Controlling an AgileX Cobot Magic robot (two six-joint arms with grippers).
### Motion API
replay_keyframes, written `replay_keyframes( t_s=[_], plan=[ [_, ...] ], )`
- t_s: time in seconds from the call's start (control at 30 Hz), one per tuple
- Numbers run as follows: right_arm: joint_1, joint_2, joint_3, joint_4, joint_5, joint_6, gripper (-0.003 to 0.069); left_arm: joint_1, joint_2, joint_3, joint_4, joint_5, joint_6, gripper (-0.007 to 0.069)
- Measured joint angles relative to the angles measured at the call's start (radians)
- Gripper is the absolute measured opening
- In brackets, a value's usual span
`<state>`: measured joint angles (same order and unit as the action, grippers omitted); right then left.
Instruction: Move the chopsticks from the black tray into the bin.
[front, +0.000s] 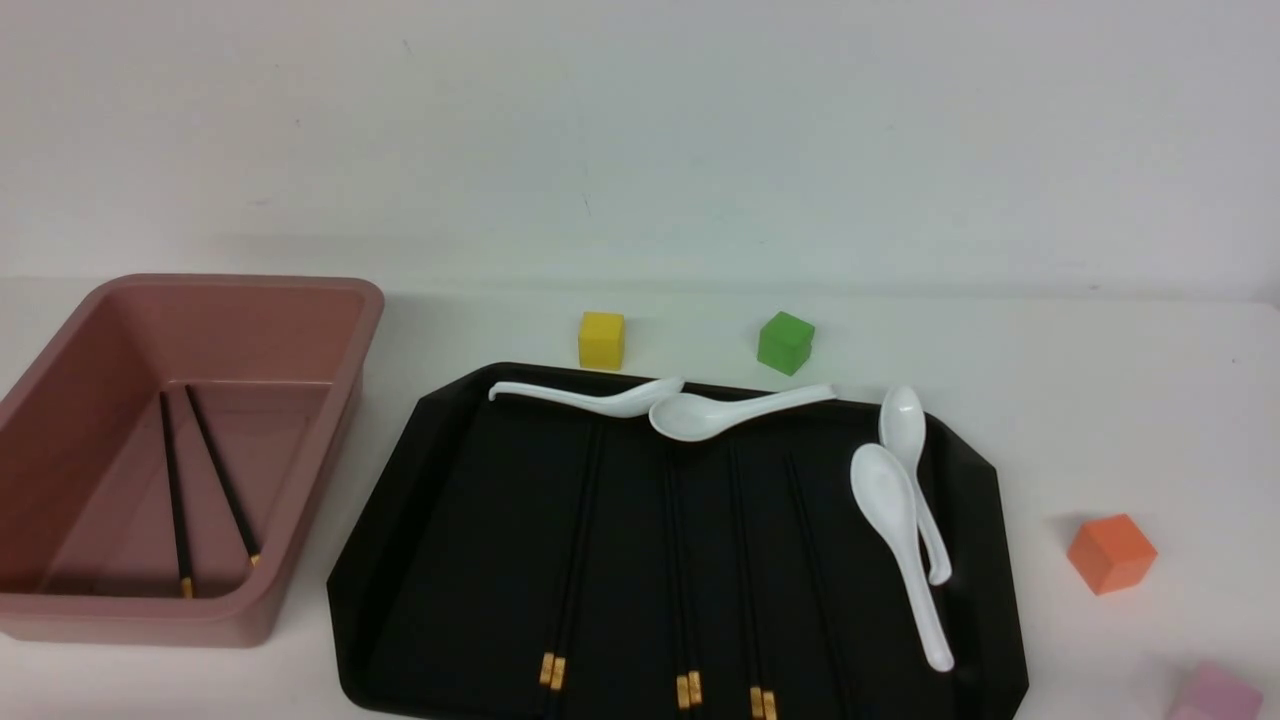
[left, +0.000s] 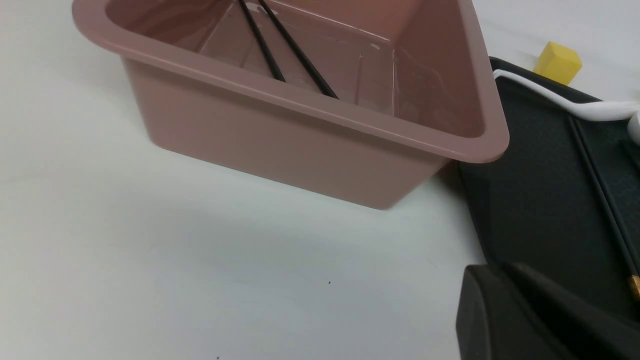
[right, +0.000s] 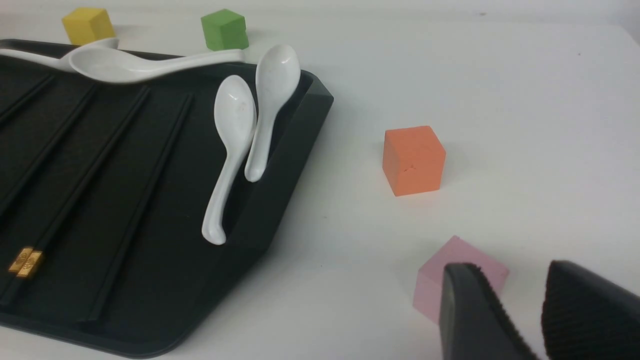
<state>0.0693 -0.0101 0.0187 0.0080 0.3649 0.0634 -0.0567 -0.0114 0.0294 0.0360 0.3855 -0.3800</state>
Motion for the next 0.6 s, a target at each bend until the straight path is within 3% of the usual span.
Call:
replay_keyframes(
  t_s=[0.6],
  plan=[
    [0.0,0.0,0.0,0.0,0.0,0.0,0.0239,0.0,0.0,0.0,0.0,0.0,-0.001,0.0043]
  ],
)
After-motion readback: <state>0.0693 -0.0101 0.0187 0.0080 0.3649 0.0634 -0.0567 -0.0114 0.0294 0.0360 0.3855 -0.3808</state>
